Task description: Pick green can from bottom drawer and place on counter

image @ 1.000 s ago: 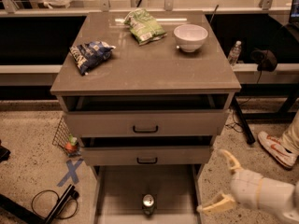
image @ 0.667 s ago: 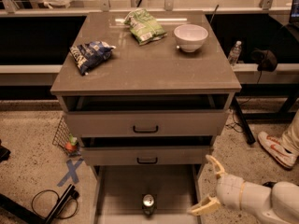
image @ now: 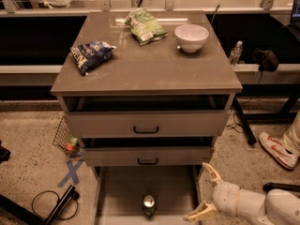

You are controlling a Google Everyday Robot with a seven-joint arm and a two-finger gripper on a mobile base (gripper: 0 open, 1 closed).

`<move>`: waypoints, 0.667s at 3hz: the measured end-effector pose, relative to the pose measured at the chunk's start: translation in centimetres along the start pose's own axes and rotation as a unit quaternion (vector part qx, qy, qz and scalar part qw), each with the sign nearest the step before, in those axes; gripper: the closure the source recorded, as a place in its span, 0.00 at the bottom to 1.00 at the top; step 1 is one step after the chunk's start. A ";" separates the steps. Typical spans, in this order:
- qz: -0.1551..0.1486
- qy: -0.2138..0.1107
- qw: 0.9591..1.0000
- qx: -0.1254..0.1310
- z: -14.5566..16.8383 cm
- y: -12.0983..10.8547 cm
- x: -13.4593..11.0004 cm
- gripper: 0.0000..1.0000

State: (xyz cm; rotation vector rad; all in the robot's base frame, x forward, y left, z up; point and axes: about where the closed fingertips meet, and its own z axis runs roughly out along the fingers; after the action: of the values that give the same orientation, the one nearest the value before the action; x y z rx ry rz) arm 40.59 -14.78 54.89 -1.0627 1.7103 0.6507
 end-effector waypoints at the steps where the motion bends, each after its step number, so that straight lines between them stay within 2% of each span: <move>1: 0.019 -0.019 1.000 -0.007 1.5 0.0 1.5 0.00; 2: 0.008 -0.058 0.998 -0.019 4.6 -1.0 4.0 0.00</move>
Offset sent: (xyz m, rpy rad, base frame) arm 0.0384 0.0532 -0.1849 0.3640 -0.0205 0.0712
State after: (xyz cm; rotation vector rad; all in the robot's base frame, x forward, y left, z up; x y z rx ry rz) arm 43.06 -12.96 49.46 -1.0175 1.6136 0.7437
